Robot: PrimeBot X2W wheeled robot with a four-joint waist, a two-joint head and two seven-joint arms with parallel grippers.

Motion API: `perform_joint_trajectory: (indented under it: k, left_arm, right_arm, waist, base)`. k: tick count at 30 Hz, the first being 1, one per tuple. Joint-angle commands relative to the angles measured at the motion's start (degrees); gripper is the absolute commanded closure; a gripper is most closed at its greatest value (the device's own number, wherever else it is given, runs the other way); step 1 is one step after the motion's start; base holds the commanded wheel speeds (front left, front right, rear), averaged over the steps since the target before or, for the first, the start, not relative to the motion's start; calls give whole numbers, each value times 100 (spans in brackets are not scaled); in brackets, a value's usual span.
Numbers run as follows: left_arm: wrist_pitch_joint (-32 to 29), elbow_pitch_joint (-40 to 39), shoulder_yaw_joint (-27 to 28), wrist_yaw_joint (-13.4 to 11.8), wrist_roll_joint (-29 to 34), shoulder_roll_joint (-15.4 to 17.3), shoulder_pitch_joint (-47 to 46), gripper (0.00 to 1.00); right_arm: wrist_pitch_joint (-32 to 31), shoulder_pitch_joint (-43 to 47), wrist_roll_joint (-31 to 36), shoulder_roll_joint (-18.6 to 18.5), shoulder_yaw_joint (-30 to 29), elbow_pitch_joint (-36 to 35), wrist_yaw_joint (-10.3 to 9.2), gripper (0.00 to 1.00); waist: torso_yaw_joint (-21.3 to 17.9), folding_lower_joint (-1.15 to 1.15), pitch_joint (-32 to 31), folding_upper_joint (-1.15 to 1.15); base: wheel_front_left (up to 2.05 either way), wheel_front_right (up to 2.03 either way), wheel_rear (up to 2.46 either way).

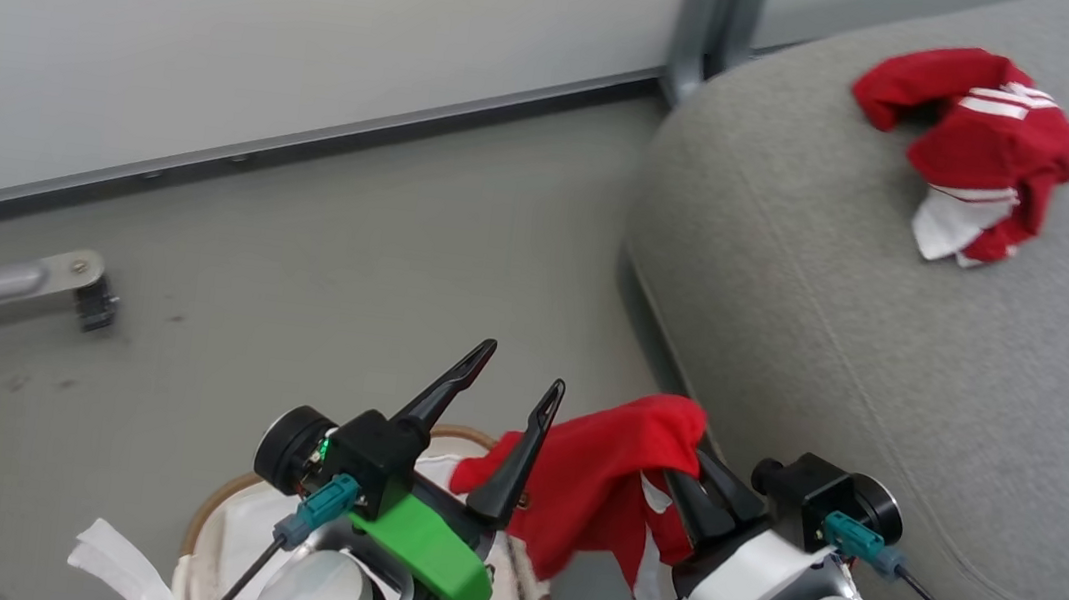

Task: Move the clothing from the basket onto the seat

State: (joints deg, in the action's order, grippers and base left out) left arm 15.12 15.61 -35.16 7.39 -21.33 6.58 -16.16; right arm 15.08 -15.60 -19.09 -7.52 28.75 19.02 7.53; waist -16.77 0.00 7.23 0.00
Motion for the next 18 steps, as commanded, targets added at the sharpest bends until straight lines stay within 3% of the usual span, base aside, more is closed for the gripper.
perform_joint_trajectory:
  k: [1,7,14,18]
  left_arm:
    - [4,40,16,19,7,74,-26,0]
    - [5,78,4,19,-15,106,-13,0]
    - [4,151,-326,19,-87,174,-259,0]
    - [4,106,-419,19,-98,234,-414,0]
  right_arm:
    - [12,89,28,35,-57,-62,-7,100]
    - [12,229,39,78,-298,-203,-7,100]
    - [13,294,147,85,-918,-515,-8,100]
    - [13,-67,249,-132,-1163,-774,-7,100]
  waist:
    - [-862,0,175,0]
    - [-1366,0,207,0]
    - [-1464,0,386,0]
    - [-1483,0,527,0]
  base:
    - [0,0,0]
    - [0,0,0]
    - [0,0,0]
    - [0,0,0]
